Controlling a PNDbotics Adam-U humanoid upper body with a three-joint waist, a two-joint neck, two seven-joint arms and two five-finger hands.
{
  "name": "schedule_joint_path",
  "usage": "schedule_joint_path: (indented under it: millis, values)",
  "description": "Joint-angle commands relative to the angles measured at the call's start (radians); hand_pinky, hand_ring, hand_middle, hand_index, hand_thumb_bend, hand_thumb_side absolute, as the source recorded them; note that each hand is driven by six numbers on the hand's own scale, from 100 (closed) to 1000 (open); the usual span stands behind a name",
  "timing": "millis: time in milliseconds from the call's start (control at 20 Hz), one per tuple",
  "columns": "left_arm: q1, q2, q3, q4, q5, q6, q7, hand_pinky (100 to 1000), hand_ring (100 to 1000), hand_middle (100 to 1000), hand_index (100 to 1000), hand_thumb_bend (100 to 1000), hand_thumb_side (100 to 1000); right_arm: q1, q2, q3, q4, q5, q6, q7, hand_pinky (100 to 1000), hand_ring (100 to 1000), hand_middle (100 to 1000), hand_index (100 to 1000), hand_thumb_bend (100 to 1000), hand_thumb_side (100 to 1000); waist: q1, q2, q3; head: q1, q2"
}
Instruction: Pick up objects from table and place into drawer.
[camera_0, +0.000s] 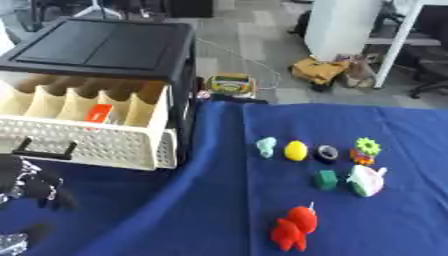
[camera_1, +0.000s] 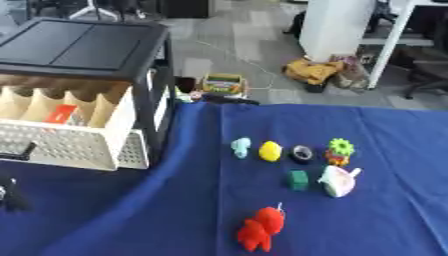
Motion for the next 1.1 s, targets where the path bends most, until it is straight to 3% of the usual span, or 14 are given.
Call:
schedule_joint_path:
  millis: [50,350,800,1100]
  values:
    - [-0.017,0.01,0.001,0.051,-0.031,-0.34,-0.338,315,571,575,808,100,1000,-0.009,-0.016,-0.016,-0.016,-0.005,0.0,-0.005,700,600,513,748,100,826,0.003,-0.012,-0.003,0.006,-0.017]
    - [-0.03,-0.018,0.003,0.146,-0.068,-0.34,-0.344,376,638,621,843,100,1000,-0.024,-0.005,-0.012,-0.016,-0.001,0.014,-0.004,700,598,512,746,100,811,0.001,-0.008,-0.006,0.012,-0.028]
    - [-0.067,-0.054,0.017,0.238,-0.127,-0.34,-0.28,349,605,589,821,100,1000,-0.031,0.007,-0.012,-0.016,0.011,0.031,-0.004,699,596,510,743,100,815,0.001,0.003,-0.014,0.012,-0.039]
    - [-0.083,-0.071,0.011,0.243,-0.126,-0.34,-0.266,287,537,547,807,100,1000,-0.03,0.012,-0.013,-0.016,0.013,0.036,-0.002,699,593,502,738,100,814,0.0,0.013,-0.018,0.01,-0.048]
